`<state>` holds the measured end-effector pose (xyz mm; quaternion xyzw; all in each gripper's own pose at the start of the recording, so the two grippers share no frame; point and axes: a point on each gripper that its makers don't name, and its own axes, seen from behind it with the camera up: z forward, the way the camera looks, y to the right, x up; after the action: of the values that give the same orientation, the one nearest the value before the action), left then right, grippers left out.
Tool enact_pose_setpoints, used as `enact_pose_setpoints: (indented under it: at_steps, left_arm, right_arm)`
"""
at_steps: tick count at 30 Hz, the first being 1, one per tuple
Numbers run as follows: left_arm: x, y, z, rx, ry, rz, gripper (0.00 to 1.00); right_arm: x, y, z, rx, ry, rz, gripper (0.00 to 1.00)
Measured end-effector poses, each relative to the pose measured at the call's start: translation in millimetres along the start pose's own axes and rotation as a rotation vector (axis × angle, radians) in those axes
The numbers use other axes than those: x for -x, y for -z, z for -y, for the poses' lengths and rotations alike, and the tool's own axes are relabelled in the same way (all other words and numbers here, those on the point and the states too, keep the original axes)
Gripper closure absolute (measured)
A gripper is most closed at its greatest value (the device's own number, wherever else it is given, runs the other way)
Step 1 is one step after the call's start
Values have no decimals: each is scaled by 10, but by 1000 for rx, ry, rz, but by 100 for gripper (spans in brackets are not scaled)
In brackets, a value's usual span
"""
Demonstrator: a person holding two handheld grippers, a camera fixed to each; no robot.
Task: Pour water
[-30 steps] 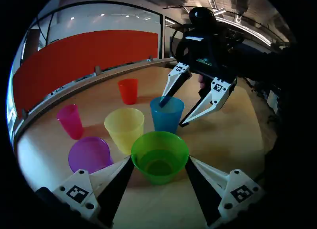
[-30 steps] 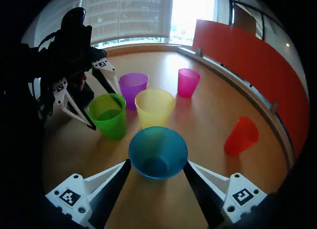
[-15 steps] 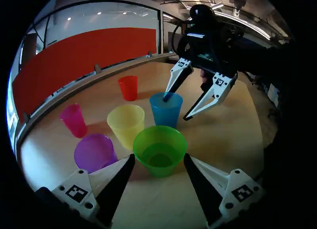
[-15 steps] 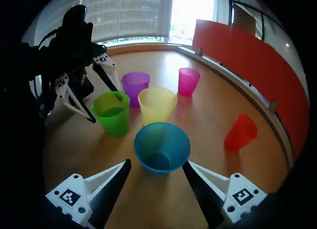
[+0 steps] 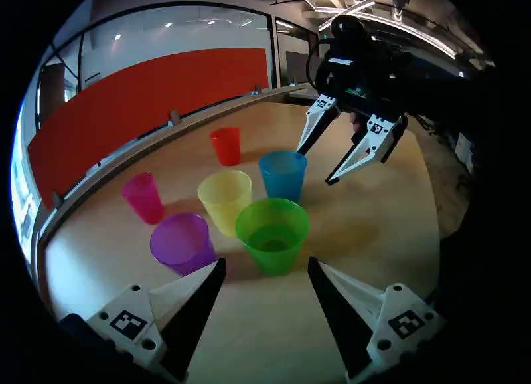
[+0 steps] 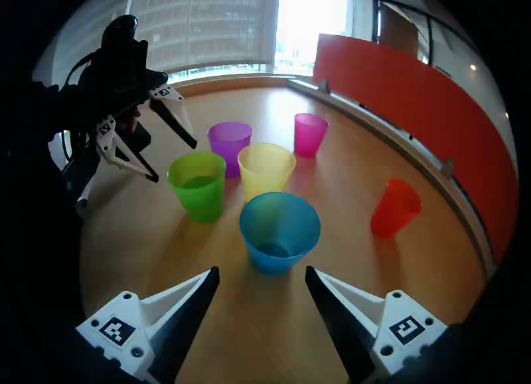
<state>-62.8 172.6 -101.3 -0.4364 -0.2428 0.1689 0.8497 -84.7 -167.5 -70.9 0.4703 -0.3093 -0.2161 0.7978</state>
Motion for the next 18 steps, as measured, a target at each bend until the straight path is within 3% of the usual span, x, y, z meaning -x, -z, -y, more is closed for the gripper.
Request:
enact_pose_setpoints:
  at_steps: [3, 11, 18]
  left_arm:
    - [37, 88, 45, -24, 13, 3, 9]
    - [105, 318, 308, -124, 76, -2, 9]
    - [109, 509, 537, -213, 131, -27, 9]
  right_arm:
    - [42, 65, 0, 20, -25, 0, 0]
    - [74, 196, -16, 77, -123, -24, 0]
    - [148, 330, -68, 156, -153, -35, 0]
